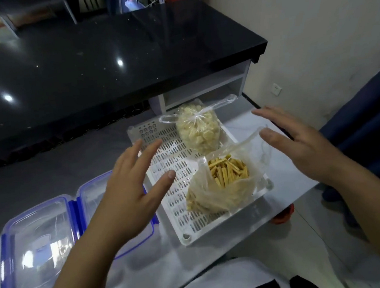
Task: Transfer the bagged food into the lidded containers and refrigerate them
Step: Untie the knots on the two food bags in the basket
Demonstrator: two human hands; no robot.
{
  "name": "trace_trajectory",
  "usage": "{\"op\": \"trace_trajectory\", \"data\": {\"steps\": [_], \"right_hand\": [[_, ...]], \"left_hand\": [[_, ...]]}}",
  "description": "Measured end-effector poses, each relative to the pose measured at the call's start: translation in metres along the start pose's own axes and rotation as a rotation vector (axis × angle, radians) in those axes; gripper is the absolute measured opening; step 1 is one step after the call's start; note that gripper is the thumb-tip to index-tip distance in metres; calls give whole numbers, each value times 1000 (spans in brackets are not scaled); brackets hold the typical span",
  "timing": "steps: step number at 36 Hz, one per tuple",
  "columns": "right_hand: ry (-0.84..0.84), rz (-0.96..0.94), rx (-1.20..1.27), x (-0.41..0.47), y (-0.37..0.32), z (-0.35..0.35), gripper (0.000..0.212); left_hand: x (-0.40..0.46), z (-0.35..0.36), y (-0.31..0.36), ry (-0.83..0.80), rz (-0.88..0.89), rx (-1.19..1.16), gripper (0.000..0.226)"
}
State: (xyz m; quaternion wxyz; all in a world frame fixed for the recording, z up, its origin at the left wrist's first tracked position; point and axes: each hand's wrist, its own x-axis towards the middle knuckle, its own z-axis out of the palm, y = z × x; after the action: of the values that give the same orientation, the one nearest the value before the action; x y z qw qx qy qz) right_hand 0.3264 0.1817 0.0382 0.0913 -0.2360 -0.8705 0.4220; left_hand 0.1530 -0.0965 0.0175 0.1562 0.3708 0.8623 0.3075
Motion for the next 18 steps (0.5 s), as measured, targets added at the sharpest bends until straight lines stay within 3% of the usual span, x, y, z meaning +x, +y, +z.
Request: {"op": "trace_trajectory", "data": {"steps": [6, 11, 18], "right_hand": [[21, 113, 306, 22, 9, -4, 61], [61, 169, 272, 47, 24, -7, 51], [-131, 201, 82, 96, 61, 11, 50]], "left_hand": [[29, 8, -21, -75, -39, 70, 82], [43, 14, -18, -104, -31, 73, 85], [96, 16, -10, -180, 53, 298, 78]]}}
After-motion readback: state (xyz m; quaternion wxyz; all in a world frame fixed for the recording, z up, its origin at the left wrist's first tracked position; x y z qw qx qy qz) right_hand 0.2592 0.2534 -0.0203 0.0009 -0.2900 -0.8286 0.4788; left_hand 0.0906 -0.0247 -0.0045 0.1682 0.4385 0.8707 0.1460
